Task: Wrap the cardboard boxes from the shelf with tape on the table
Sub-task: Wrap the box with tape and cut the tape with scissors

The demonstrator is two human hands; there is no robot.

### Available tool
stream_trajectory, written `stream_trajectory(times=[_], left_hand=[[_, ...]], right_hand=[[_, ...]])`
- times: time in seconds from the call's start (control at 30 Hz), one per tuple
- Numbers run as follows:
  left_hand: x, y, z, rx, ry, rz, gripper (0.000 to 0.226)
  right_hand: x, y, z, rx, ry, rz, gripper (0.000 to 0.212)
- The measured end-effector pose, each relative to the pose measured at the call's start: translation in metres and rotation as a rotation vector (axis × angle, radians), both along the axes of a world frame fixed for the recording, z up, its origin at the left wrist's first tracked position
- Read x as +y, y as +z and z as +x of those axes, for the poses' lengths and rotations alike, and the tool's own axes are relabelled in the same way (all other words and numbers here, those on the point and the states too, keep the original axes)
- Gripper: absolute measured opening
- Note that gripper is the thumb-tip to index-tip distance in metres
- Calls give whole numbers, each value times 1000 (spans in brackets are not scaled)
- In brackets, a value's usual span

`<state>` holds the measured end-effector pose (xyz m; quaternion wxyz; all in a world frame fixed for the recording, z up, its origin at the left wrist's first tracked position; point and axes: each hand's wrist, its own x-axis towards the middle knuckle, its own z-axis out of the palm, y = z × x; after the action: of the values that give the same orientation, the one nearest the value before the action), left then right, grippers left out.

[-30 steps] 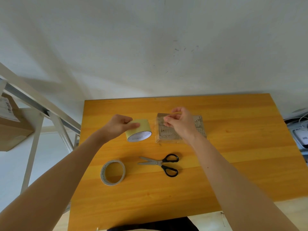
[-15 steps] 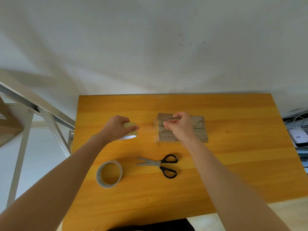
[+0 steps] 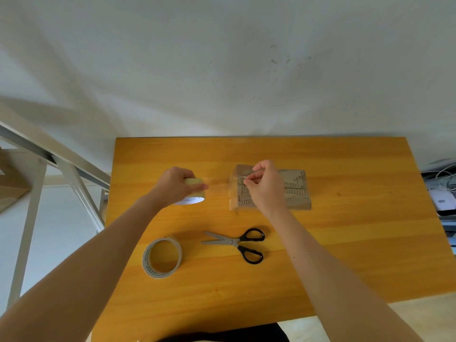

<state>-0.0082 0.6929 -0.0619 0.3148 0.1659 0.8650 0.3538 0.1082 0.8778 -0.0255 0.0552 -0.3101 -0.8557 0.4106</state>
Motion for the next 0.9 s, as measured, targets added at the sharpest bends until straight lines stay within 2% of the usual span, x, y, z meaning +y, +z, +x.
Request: stream_trajectory(times=[0.13,0.23,0.27,0.33,0.4,0.5,0.57,0.8,0.9], left_hand=[[0,-3,-2,-1,7,20,41],[0,-3,-4,-1,-3,20,40],[0,-3,-5,-2,-8,22,40],[0,-4,-5,3,-20,24,41],[-1,-6,-6,9,-32,20,40],[-1,-7,-6,12,-47,16,38],[-1,-7,-6,21,-61,8,38],[-3,-8,-4,26,-67,4,39],[-4,-7,-3,20,-79,-17,49]], right_hand=[[-4,-3,-2,0,53,182,42],[2,-4,0,-27,-45,87,59],[3,-5,2,-43,-58,73,59],[3,-9,7,-56,-28,177,52],[1,-12,9,-52,81,342,52],[-6,-17,5,-209,462,481,79],[-7,-20,2,-283,624,549,90],[-8,-30,-3,-391,710,608,114],[-8,-30,-5,-424,735,590,129]])
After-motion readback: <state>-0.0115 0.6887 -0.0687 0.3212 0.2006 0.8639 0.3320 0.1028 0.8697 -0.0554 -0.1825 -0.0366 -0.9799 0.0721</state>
